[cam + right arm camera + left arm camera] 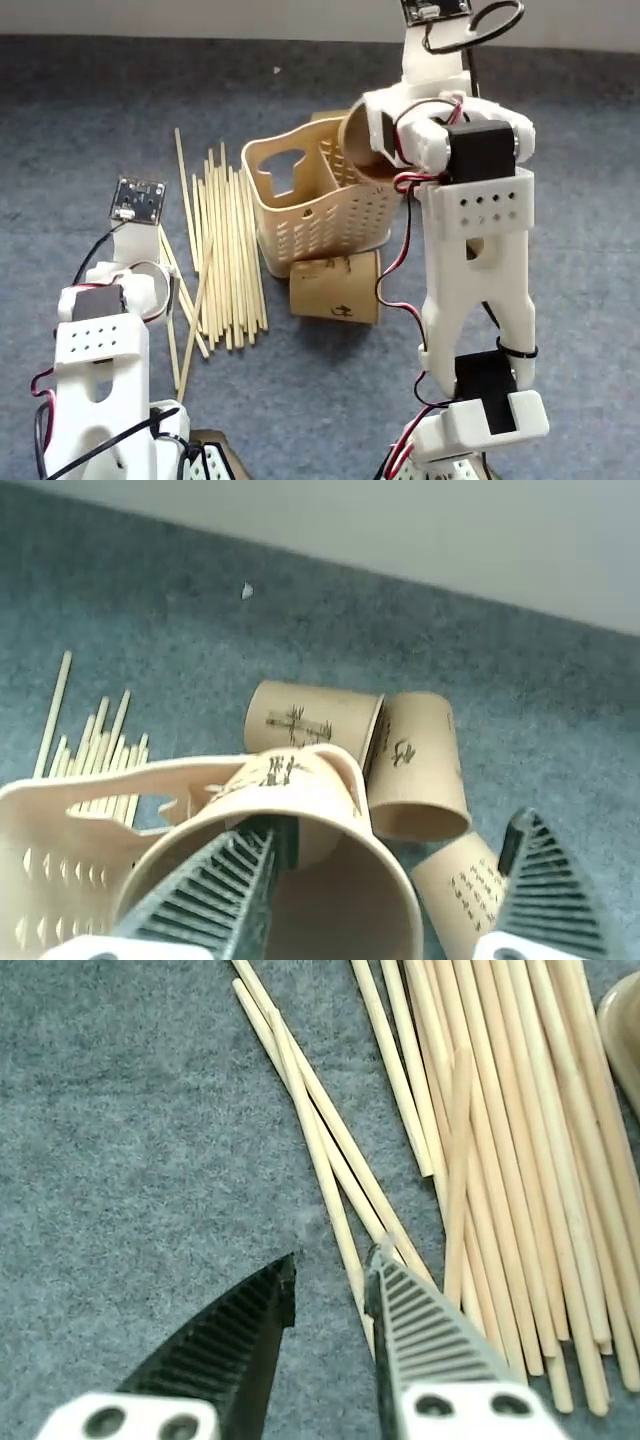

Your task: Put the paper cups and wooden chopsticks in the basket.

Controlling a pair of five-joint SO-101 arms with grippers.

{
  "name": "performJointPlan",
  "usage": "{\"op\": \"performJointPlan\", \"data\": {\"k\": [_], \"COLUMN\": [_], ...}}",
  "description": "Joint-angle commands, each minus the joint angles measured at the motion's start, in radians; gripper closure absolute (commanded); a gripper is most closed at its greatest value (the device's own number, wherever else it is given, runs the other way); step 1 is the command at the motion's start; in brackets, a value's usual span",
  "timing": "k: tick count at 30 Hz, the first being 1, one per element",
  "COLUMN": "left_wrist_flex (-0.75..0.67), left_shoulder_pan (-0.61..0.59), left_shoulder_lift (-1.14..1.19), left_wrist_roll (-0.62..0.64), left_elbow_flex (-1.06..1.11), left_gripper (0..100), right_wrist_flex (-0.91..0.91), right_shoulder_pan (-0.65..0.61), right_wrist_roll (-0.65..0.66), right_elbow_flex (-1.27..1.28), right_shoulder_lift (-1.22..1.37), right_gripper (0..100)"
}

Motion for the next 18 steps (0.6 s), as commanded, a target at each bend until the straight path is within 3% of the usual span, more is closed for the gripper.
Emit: {"op": "performJointPlan", "data": {"k": [1, 6, 11, 18], "left_wrist_flex": [-0.015, -0.015, -0.015, -0.015], "left_shoulder_pan": [0.005, 0.024, 0.024, 0.024], "left_shoulder_lift": [-0.002, -0.002, -0.002, -0.002], "left_wrist_roll": [0.008, 0.006, 0.006, 0.005], "left_elbow_flex": [-0.002, -0.001, 0.001, 0.001], "left_gripper": [85, 85, 85, 85], "right_wrist_flex": [-0.085, -0.119, -0.016, 0.094], "right_shoulder_pan": [0.004, -0.002, -0.002, -0.002], "right_wrist_roll": [0.008, 0.008, 0.009, 0.009], "right_elbow_flex": [-0.001, 0.007, 0.101, 0.027], "right_shoulder_lift": [-0.01, -0.008, 0.019, 0.025], "right_gripper": [68.4, 68.4, 68.4, 68.4]}}
